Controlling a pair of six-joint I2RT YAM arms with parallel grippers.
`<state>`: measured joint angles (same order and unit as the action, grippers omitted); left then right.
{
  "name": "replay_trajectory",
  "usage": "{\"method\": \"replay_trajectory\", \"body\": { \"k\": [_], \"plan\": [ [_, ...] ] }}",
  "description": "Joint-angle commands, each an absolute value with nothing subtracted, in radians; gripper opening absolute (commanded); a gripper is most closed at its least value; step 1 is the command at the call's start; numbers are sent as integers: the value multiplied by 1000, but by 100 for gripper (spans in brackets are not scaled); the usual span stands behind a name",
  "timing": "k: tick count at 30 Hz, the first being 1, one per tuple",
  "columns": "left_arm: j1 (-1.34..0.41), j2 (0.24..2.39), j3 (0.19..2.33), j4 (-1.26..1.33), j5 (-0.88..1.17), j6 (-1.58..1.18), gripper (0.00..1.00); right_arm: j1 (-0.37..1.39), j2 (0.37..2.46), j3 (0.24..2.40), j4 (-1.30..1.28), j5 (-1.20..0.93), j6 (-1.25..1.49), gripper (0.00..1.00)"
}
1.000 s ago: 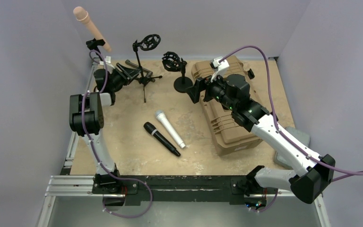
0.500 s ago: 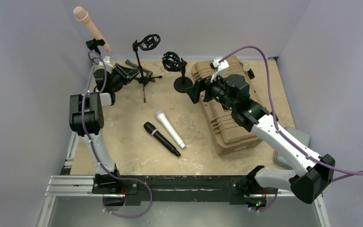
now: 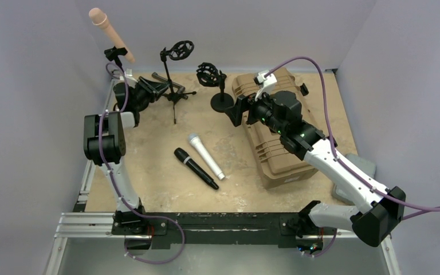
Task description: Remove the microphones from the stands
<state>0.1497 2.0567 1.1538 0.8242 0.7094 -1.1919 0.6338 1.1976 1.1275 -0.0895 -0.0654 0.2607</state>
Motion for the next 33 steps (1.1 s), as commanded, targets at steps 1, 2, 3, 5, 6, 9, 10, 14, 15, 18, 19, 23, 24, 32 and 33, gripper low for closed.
{"method": "replay_trajectory", "body": {
  "k": [1, 2, 3, 5, 6, 9, 10, 14, 15, 18, 19, 23, 24, 32, 33],
  "plan": [
    [156, 1991, 1197, 732, 651, -1277, 0, 631, 1173, 1126, -58, -54, 250, 84],
    [156, 1982, 1195, 703, 641, -1301, 0, 631, 1171, 1126, -58, -53, 249, 84],
    [155, 1974, 1195, 662, 631, -1333, 0, 631, 1169, 1126, -58, -50, 249, 84],
    [156, 1965, 1195, 590, 620, -1401, 0, 631, 1166, 1124, -57, -49, 249, 84],
    [156, 1959, 1197, 547, 615, -1441, 0, 631, 1166, 1124, -56, -49, 249, 84],
    [156, 1943, 1205, 421, 597, -1528, 0, 631, 1170, 1126, -55, -54, 248, 84],
    [158, 1938, 1208, 390, 590, -1556, 0, 632, 1172, 1126, -55, -56, 250, 84],
    [157, 1924, 1241, 279, 582, -1687, 0, 631, 1171, 1124, -57, -57, 249, 84],
    [158, 1923, 1240, 266, 580, -1731, 0, 631, 1169, 1124, -58, -56, 250, 84],
    [157, 1928, 1225, 266, 598, -1875, 0, 631, 1166, 1123, -57, -54, 249, 84],
    [157, 1926, 1214, 257, 597, -1919, 0, 631, 1166, 1123, -58, -54, 249, 84],
    [157, 1912, 1181, 234, 582, -2014, 0, 631, 1169, 1122, -55, -57, 249, 84],
    [156, 1906, 1175, 234, 577, -2026, 0, 631, 1171, 1123, -55, -58, 250, 84],
    [158, 1940, 1223, 422, 590, -1960, 35, 631, 1177, 1117, -52, -58, 250, 84],
    [158, 1938, 1239, 406, 597, -1902, 47, 631, 1176, 1116, -52, -57, 249, 84]
  ]
}}
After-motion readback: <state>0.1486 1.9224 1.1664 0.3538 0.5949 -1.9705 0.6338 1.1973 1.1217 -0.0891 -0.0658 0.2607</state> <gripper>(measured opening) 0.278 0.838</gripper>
